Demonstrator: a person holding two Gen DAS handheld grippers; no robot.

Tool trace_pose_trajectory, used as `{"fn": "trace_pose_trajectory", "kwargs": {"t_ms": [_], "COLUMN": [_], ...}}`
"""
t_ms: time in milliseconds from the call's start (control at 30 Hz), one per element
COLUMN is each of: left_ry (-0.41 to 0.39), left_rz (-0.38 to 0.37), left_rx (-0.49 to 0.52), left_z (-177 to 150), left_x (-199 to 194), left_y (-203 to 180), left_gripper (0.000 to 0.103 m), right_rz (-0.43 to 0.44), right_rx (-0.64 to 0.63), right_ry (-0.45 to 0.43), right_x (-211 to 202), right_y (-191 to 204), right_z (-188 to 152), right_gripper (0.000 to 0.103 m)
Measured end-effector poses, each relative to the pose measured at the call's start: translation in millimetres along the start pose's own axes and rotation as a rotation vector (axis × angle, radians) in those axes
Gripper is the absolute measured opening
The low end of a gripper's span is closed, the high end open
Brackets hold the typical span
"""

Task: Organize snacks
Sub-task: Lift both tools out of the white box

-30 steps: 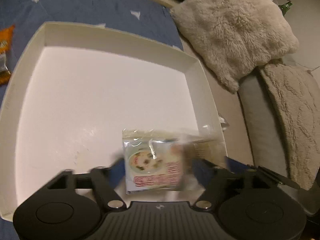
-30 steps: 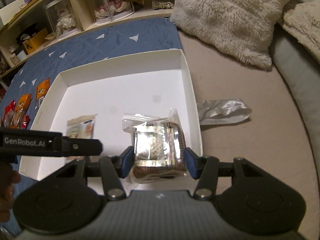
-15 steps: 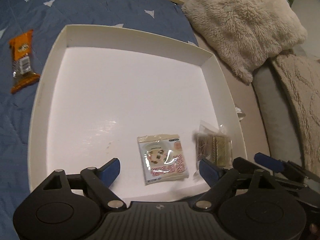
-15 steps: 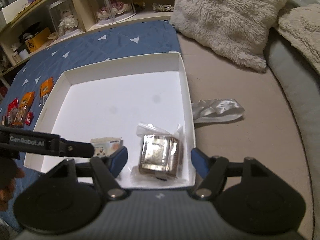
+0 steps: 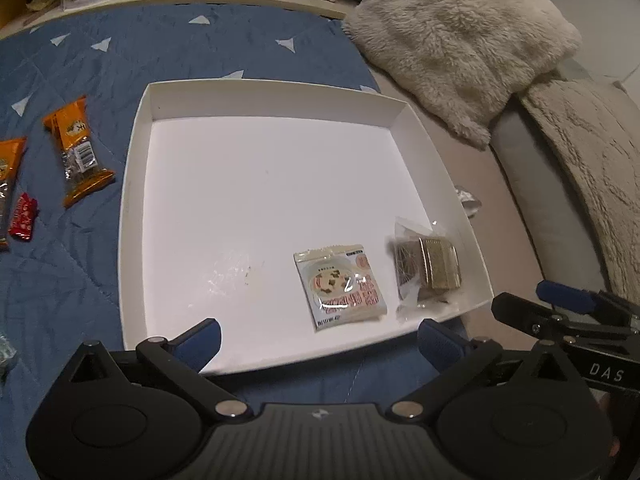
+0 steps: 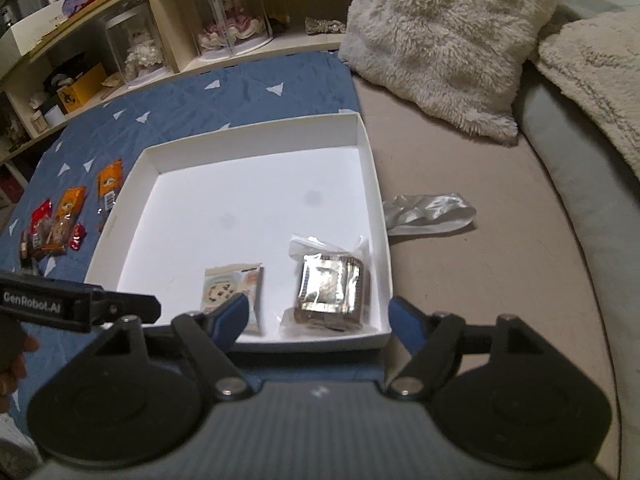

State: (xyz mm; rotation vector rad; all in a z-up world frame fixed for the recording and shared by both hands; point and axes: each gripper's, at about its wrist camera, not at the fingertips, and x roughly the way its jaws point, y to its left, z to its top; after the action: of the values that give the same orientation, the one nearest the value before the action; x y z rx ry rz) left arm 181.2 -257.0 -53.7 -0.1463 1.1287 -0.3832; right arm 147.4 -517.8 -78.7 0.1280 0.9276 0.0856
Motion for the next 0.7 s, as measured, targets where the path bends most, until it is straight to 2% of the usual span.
{"fn": "trace_pose_trajectory", "kwargs": {"t_ms": [200,700], "left_ry": [-0.028,-0.117], "left_rz": [0.017,0.014], "left_rx": [0.041,0.083], "left_z": [-9,-15], "left_x": [-19,-72], "left_y": [-4,12], "left_gripper": [0.103,0.103], "right_rz": [-0.038,-0.059], "right_rx": [-0.005,0.013], "right_ry": [-0.007,-0.054], "right_x": [-16,-57], "right_y": [7,23], "right_z": [-6,-10], "right_gripper": [0.102,0.102]}}
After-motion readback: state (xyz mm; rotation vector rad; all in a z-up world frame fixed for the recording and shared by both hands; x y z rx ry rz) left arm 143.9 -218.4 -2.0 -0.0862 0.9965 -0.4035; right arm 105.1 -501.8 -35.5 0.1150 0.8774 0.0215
